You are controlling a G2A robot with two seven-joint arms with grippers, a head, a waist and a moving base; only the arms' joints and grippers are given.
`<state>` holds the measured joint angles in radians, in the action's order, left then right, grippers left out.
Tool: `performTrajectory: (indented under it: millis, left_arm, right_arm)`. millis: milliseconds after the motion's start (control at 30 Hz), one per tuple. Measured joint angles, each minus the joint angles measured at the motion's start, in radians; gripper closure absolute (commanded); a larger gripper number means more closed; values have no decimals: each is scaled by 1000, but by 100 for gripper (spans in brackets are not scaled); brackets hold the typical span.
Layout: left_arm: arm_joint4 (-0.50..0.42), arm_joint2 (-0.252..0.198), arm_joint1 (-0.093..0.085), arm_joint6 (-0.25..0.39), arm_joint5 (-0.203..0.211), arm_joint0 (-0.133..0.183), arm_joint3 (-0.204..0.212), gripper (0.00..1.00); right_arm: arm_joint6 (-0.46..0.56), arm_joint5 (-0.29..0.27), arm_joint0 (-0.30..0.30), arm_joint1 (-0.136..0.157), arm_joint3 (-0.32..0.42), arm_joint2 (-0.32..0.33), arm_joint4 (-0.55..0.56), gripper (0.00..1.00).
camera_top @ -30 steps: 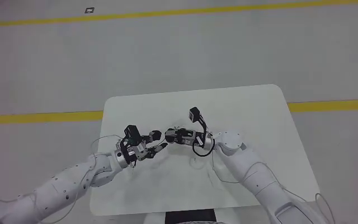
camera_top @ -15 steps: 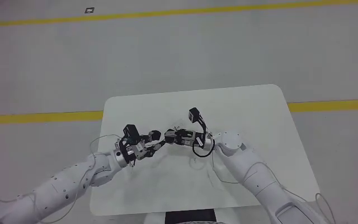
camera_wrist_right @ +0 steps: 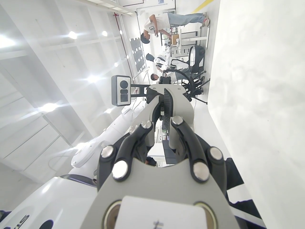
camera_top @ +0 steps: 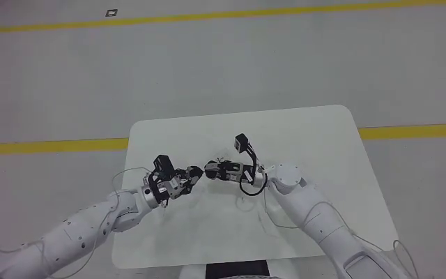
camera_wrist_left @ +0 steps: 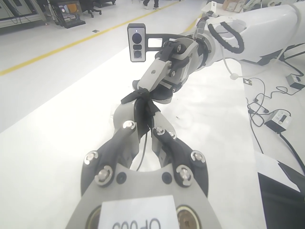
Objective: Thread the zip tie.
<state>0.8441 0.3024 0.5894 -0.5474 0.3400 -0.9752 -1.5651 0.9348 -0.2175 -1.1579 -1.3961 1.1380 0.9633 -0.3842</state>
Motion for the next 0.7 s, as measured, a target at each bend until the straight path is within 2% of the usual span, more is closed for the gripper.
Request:
performTrajectory:
  millis: [133, 200, 467, 700]
  left_arm:
    - [6, -4, 1, -2, 0, 1, -1, 100]
    - [9, -6, 1, -5, 0, 2, -1, 100]
    - [-6, -15, -10, -36, 0, -3, 6, 100]
    - [-27, -43, -25, -69, 0, 1, 0, 100]
  right_arm:
    - [-5, 0, 0, 1, 2, -2, -1, 100]
    - [-10, 0, -1, 1, 2, -3, -4, 0]
    - [-36, -6, -9, 6, 13, 5, 1, 0]
    - [-39, -23, -29, 26, 51, 45, 46, 0]
